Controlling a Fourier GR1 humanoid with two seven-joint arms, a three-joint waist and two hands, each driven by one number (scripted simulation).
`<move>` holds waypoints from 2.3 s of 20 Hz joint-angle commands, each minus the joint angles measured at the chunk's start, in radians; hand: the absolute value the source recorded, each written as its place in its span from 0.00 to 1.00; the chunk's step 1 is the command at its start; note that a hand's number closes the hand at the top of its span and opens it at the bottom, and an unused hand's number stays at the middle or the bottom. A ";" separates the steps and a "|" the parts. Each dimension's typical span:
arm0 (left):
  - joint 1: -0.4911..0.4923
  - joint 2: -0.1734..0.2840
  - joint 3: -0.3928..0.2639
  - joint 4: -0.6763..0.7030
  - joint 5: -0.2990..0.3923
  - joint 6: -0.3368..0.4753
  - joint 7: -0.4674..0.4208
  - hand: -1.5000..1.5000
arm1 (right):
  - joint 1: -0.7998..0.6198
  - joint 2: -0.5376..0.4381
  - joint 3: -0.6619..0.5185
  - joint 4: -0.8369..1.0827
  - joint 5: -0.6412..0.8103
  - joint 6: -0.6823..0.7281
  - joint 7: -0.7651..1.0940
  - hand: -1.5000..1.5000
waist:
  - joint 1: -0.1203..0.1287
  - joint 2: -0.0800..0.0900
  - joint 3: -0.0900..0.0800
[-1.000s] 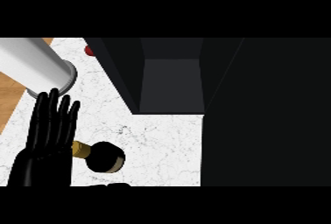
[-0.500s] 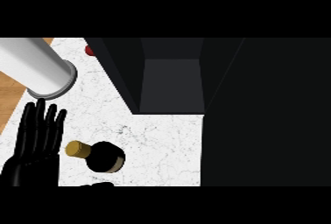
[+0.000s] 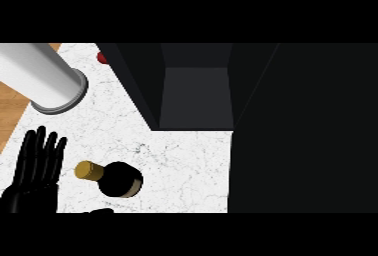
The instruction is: Pick up the wine, place it into the cabinet and close the cabinet
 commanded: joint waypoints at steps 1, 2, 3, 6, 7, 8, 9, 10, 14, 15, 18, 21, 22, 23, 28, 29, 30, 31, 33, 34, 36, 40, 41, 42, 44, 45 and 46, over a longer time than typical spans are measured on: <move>0.023 -0.021 0.017 0.110 0.017 -0.042 -0.083 0.00 | -0.067 -0.026 -0.023 -0.047 -0.036 -0.032 0.116 0.00 | 0.001 0.000 0.000; 0.071 -0.030 0.000 0.060 0.009 -0.050 -0.106 0.00 | -0.013 -0.002 0.010 -0.047 -0.004 -0.008 0.045 0.00 | 0.001 0.000 0.000; 0.054 -0.018 0.035 0.108 0.032 -0.077 -0.126 0.00 | 0.007 -0.011 -0.032 -0.013 -0.033 0.014 0.010 0.00 | 0.000 0.000 0.000; -0.006 -0.029 0.066 0.203 0.014 -0.063 -0.151 0.00 | -0.042 -0.042 -0.093 0.008 -0.098 0.021 0.052 0.00 | -0.001 0.001 0.000; 0.049 -0.023 0.076 0.226 0.049 -0.122 -0.212 0.00 | 0.044 0.003 -0.012 -0.004 -0.003 0.040 -0.025 0.00 | -0.001 0.000 0.000; 0.040 0.003 0.121 0.243 0.085 -0.151 -0.205 0.00 | 0.045 0.002 -0.019 0.000 -0.013 0.042 -0.028 0.00 | -0.001 0.000 0.000; 0.019 -0.015 0.109 0.287 0.048 -0.130 -0.232 0.00 | 0.067 0.021 0.052 -0.071 0.032 0.020 0.021 0.00 | -0.003 0.000 0.000; 0.027 0.011 0.119 0.256 0.067 -0.166 -0.199 0.00 | -0.033 -0.005 -0.029 0.049 -0.002 0.022 -0.009 0.00 | 0.001 0.001 0.000; -0.023 -0.001 0.153 0.416 0.051 -0.180 -0.292 0.00 | -0.046 -0.021 -0.032 -0.056 -0.050 -0.001 0.099 0.00 | -0.002 0.001 0.000; 0.009 -0.023 0.119 0.402 0.031 -0.189 -0.317 0.00 | -0.015 -0.007 -0.039 -0.010 -0.039 0.018 0.035 0.00 | -0.001 0.000 0.000; 0.010 -0.011 0.135 0.386 0.038 -0.205 -0.287 0.00 | -0.090 0.002 -0.038 0.074 0.009 0.000 0.010 0.00 | 0.002 0.001 0.000; 0.008 -0.034 0.127 0.472 0.015 -0.212 -0.347 0.00 | -0.015 -0.020 -0.070 -0.033 -0.059 0.019 0.063 0.00 | -0.002 0.000 0.000; -0.001 0.010 0.165 0.369 0.069 -0.222 -0.231 0.00 | -0.010 0.018 0.023 -0.060 0.030 -0.010 0.075 0.00 | 0.000 0.000 0.000; -0.077 -0.036 0.151 0.583 0.034 -0.234 -0.382 0.00 | -0.045 -0.001 -0.011 0.005 0.008 0.014 0.036 0.00 | -0.003 0.001 0.000; 0.003 -0.073 0.119 0.612 0.009 -0.256 -0.449 0.00 | -0.093 0.023 0.011 -0.012 0.032 -0.038 0.079 0.00 | 0.001 0.000 0.000; -0.113 -0.034 0.179 0.729 0.037 -0.274 -0.437 0.00 | -0.010 0.023 0.028 -0.002 0.037 0.013 0.020 0.00 | -0.004 0.001 0.000; -0.099 -0.017 0.189 0.694 0.057 -0.297 -0.420 0.00 | -0.148 -0.020 -0.045 -0.004 -0.020 -0.037 0.147 0.00 | 0.000 0.001 0.000; -0.001 -0.033 0.152 0.604 0.045 -0.302 -0.415 0.00 | -0.049 0.020 -0.007 0.001 0.034 -0.014 0.035 0.00 | 0.000 0.000 0.000; -0.076 -0.042 0.173 0.748 0.019 -0.294 -0.496 0.00 | -0.046 0.014 -0.003 -0.006 0.018 -0.005 0.049 0.00 | -0.001 0.000 0.000; -0.088 -0.042 0.171 0.764 0.010 -0.293 -0.502 0.00 | -0.086 -0.007 -0.038 0.006 -0.021 0.001 0.067 0.00 | -0.001 0.001 0.000; -0.175 -0.019 0.212 0.832 0.032 -0.293 -0.478 0.00 | -0.085 0.005 -0.031 0.063 0.019 0.003 0.019 0.00 | -0.002 0.001 0.000; -0.154 -0.056 0.194 0.927 0.013 -0.310 -0.585 0.00 | -0.012 -0.004 -0.056 0.021 -0.017 0.049 -0.012 0.00 | -0.002 0.001 0.000; -0.180 -0.047 0.192 0.891 0.009 -0.290 -0.534 0.00 | -0.046 0.043 0.056 -0.007 0.090 -0.024 0.040 0.00 | -0.001 0.000 0.000; -0.243 -0.041 0.219 1.032 0.013 -0.316 -0.602 0.00 | -0.019 0.003 -0.012 -0.049 0.019 0.003 0.076 0.00 | -0.004 0.001 0.000; -0.212 -0.061 0.206 1.056 -0.008 -0.309 -0.670 0.00 | -0.042 0.006 -0.021 0.014 0.020 0.020 0.022 0.00 | -0.002 0.001 0.000; -0.175 -0.026 0.219 0.966 0.035 -0.348 -0.592 0.00 | -0.122 0.020 0.002 0.029 0.035 -0.038 0.090 0.00 | 0.001 0.001 0.000; -0.239 -0.071 0.220 1.087 0.010 -0.298 -0.646 0.00 | 0.000 0.041 0.040 0.042 0.084 0.020 -0.030 0.00 | -0.003 0.001 0.000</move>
